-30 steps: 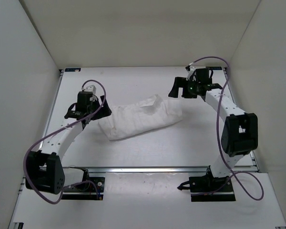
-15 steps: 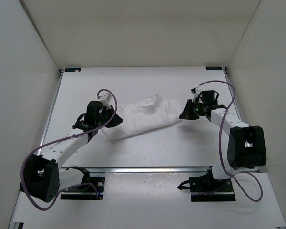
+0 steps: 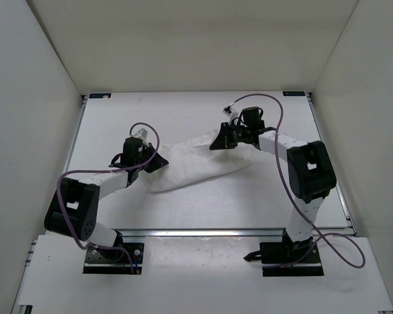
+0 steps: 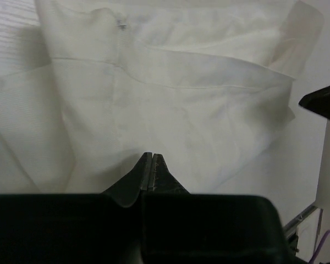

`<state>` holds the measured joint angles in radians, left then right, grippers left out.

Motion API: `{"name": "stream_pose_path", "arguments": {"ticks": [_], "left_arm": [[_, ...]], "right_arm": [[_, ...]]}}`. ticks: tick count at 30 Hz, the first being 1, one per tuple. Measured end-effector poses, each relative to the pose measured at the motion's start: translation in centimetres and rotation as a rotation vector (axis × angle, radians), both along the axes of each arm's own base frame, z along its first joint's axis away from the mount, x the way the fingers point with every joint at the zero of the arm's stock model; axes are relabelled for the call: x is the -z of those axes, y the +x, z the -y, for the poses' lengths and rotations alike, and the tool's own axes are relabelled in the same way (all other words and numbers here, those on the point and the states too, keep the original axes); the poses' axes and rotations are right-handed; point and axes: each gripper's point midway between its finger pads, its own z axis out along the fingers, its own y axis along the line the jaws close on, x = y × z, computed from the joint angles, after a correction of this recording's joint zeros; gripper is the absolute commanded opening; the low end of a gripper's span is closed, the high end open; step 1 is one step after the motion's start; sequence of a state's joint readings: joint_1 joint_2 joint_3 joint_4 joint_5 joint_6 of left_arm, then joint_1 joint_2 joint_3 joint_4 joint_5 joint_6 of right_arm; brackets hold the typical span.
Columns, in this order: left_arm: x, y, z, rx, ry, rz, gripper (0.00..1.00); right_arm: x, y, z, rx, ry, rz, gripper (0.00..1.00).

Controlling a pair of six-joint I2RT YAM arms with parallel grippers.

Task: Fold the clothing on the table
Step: Fold the skirt

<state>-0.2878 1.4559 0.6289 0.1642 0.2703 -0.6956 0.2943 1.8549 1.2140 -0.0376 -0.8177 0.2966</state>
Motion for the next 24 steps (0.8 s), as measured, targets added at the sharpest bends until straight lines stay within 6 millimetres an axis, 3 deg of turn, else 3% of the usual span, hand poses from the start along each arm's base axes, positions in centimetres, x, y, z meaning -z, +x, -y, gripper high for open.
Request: {"name": "stream_pose_path", "arguments": {"ticks": [4, 8, 11, 18, 20, 22, 24], "left_arm": [[1.3, 0.7, -0.7, -0.043, 0.004, -0.025, 0.00], [2.7, 1.1, -1.2, -0.063, 0.021, -0.064, 0.00], [3.0, 1.4, -1.8, -0.086, 0.036, -0.077, 0.00], [3.4, 1.5, -3.5, -0.118, 0.054, -0.098, 0.00], [3.1, 1.4, -3.6, -0.109, 0.052, -0.103, 0.00], [2.2, 1.6, -3.5, -0.088, 0.057, -0.090, 0.00], [0.4, 2.0, -2.8, -0.042, 0.077, -0.055, 0.00]], "right_arm": [[4.4, -0.3, -0.1, -0.006, -0.028, -0.105, 0.00], [7.1, 1.4, 1.4, 0.044, -0.046, -0.166, 0.00], [7.3, 3.0, 2.9, 0.097, -0.039, -0.177, 0.00], [5.2, 7.1, 5.5, 0.182, -0.013, -0.115, 0.00], [5.0, 7.5, 6.0, 0.194, -0.021, -0.117, 0.11], [5.0, 7.2, 6.5, 0.205, -0.050, -0.126, 0.40], [4.6, 6.5, 7.2, 0.217, -0.085, -0.131, 0.55]]}}
